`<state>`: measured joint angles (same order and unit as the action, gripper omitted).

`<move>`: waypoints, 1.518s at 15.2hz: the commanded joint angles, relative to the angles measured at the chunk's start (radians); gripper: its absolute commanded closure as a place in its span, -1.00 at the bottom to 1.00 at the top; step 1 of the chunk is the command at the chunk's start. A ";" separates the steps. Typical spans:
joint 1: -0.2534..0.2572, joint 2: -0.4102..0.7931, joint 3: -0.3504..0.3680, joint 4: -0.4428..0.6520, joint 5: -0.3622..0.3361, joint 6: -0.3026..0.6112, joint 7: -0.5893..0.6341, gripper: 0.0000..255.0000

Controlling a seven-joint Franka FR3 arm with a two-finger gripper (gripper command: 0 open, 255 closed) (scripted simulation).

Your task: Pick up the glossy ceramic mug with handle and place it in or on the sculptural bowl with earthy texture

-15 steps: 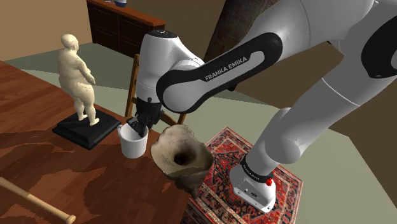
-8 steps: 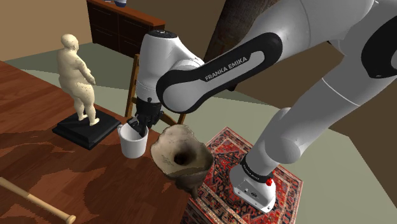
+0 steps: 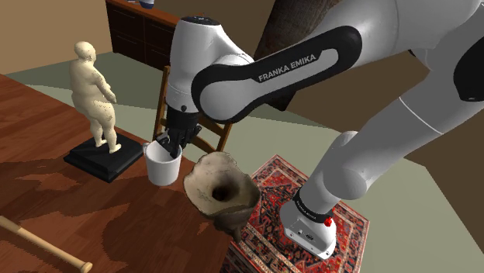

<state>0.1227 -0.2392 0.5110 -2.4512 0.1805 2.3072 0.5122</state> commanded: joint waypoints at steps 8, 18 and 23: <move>0.004 -0.067 -0.024 0.075 0.015 -0.139 -0.013 1.00; 0.004 -0.113 -0.047 0.173 0.016 -0.281 -0.018 1.00; 0.002 -0.127 -0.057 0.229 0.014 -0.350 -0.018 1.00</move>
<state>0.1257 -0.3662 0.4557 -2.2367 0.1962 1.9709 0.4932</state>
